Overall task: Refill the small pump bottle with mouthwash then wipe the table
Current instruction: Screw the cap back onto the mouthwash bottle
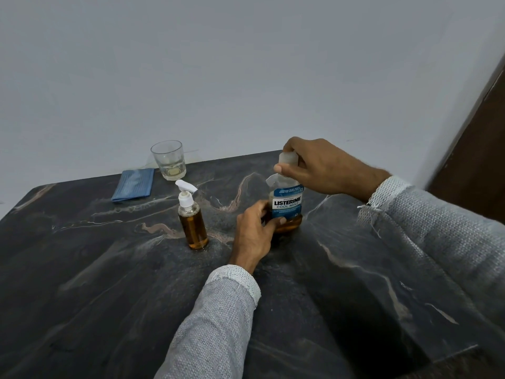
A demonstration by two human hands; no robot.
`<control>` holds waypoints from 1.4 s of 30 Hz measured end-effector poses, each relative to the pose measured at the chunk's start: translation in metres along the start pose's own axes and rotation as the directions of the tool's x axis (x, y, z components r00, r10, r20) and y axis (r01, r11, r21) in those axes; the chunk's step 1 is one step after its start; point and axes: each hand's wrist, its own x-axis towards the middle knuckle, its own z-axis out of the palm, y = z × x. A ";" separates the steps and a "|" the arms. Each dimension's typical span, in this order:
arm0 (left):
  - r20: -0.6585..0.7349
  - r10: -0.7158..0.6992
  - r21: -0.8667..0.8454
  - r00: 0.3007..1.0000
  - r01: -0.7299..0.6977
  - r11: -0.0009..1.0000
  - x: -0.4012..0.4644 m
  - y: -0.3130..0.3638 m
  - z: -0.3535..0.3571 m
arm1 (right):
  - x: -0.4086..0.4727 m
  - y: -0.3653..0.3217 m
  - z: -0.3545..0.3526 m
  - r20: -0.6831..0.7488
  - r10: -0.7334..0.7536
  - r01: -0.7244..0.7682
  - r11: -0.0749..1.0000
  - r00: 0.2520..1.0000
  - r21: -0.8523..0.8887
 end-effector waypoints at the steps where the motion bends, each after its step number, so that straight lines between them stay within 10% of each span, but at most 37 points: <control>1: 0.004 0.005 -0.010 1.000 -0.005 1.000 0.000 0.000 0.000 | 0.001 0.002 -0.001 0.030 -0.006 0.006 1.000 1.000 0.014; 42: -0.001 -0.005 0.032 1.000 0.005 0.999 -0.009 0.009 -0.003 | -0.014 -0.009 0.032 -0.238 0.160 -0.128 0.981 0.958 0.143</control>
